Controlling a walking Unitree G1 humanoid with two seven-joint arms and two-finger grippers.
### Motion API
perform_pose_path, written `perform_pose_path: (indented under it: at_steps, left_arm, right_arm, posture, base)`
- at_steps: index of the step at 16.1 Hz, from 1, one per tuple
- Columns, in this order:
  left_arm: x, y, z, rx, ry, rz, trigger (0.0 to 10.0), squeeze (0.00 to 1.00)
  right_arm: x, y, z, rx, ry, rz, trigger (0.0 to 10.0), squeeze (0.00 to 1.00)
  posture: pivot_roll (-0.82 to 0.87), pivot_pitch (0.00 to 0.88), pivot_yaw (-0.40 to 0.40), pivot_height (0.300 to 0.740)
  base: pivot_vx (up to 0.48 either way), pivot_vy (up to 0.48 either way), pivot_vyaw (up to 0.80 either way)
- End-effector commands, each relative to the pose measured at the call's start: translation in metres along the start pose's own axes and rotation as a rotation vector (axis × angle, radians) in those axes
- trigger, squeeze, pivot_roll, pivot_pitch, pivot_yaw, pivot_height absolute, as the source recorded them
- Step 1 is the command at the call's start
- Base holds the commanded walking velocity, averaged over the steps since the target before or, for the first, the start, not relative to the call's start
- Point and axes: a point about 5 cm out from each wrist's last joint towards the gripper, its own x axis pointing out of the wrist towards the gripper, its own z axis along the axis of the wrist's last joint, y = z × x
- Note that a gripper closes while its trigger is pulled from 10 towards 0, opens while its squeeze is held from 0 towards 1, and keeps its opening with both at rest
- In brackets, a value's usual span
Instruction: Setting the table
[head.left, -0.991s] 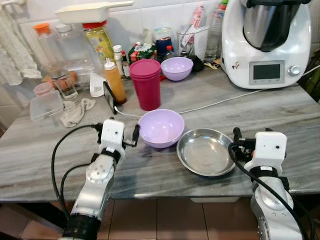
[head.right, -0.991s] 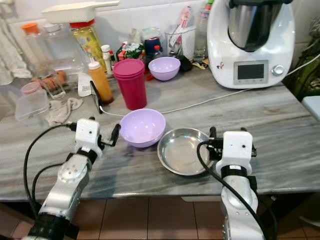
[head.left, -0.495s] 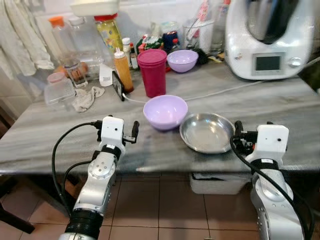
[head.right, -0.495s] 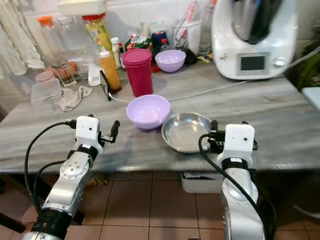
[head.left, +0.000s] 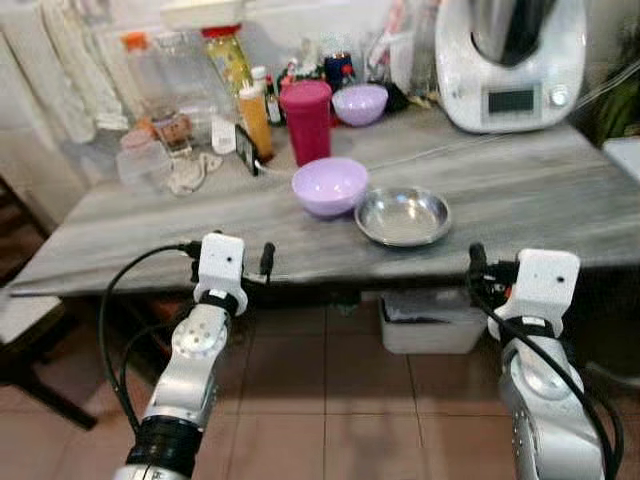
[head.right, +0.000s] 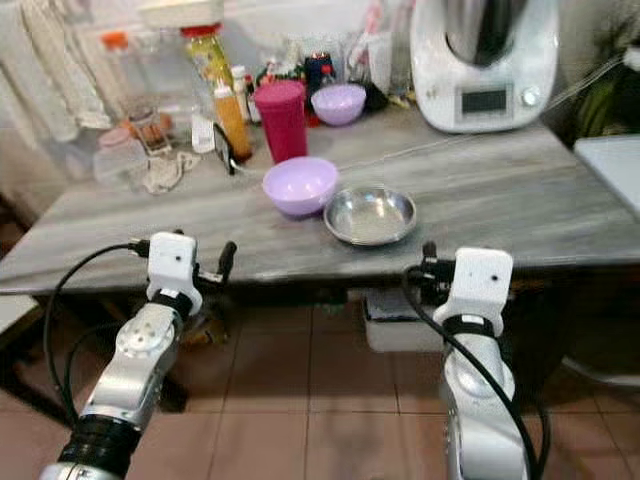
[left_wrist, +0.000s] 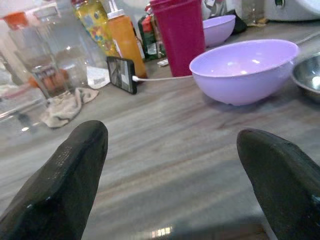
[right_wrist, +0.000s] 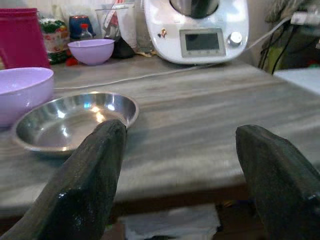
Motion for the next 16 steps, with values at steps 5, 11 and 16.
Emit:
perform_pose_path:
  at_steps: [5,11,16]
  left_arm:
    - [-0.001,0.0,-0.001,0.023,0.005,-0.004,10.0,0.0]
    - [0.0,0.002,-0.003,0.033,0.01,0.017,10.0,0.0]
    - [-0.006,0.004,-0.006,-0.034,0.004,-0.011,10.0,0.0]
  right_arm:
    - [0.0,-0.002,-0.004,0.0,0.04,0.004,10.0,0.0]
    - [0.001,0.008,-0.007,0.037,0.056,0.075,10.0,0.0]
    - [-0.002,0.02,-0.019,0.051,0.054,0.113,10.0,0.0]
  posture:
    - [-0.39,0.0,0.146,0.74]
    - [-0.38,0.0,0.137,0.74]
    - [-0.36,0.0,0.14,0.74]
  base:
    - [-0.295,0.0,0.0]
    - [-0.285,0.0,0.0]
    - [0.0,0.0,0.0]
